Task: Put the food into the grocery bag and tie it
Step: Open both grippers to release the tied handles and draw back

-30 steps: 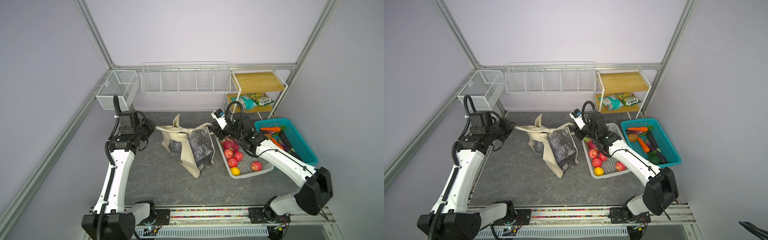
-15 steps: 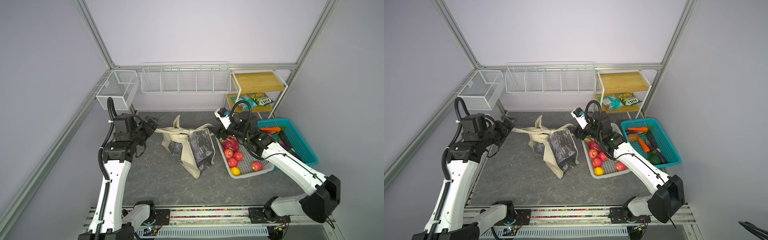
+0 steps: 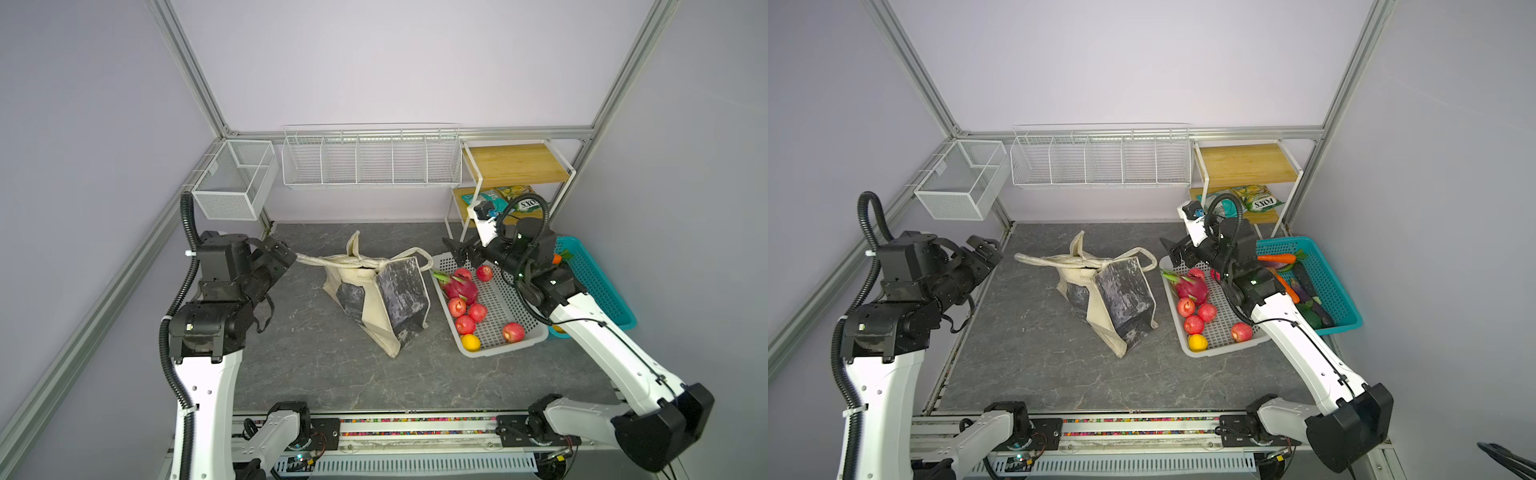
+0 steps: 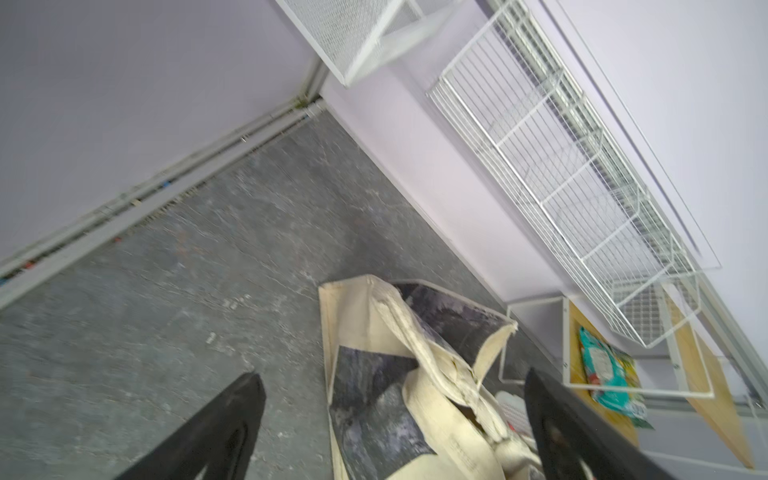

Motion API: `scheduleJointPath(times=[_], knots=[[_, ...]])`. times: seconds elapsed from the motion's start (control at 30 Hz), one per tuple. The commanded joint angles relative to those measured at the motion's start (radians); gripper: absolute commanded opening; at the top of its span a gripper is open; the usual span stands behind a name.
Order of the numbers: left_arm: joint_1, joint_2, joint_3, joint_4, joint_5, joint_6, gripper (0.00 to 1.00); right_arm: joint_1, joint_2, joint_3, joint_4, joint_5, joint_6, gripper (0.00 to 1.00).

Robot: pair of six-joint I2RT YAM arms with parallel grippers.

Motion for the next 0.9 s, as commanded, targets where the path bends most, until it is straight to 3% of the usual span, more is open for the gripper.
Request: scheduleJointPath(times=[0.0,0.07,0.13,0.17,0.33,0.5,0.6,0.87], knots=[[-0.003,-0.042,-0.042,0.086,-0.224,0.095,0.97,-0.051,-0.036,-0.075,0.014,0.081,0.076,0.99],[-0.003,-0.083,-0.151,0.255,-0.283,0.124,0.96,-0.085,-0.055,-0.127,0.027,0.128,0.123,0.98],[-0.003,-0.109,-0.261,0.401,-0.347,0.142,0.95,-0.113,-0.077,-0.182,0.037,0.197,0.167,0.88],[-0.003,-0.110,-0.307,0.454,-0.380,0.153,0.95,-0.127,-0.089,-0.211,0.043,0.228,0.181,0.88],[-0.003,-0.090,-0.445,0.541,-0.512,0.233,0.98,-0.207,-0.136,-0.316,0.056,0.341,0.243,0.88],[-0.004,-0.126,-0.689,0.715,-0.630,0.331,0.97,-0.299,-0.164,-0.457,0.114,0.389,0.290,0.88],[-0.003,-0.139,-0.810,0.791,-0.647,0.350,0.97,-0.336,-0.163,-0.506,0.164,0.397,0.281,0.88],[-0.004,-0.092,-0.989,1.000,-0.468,0.408,1.00,-0.412,-0.099,-0.620,0.321,0.402,0.250,0.88]])
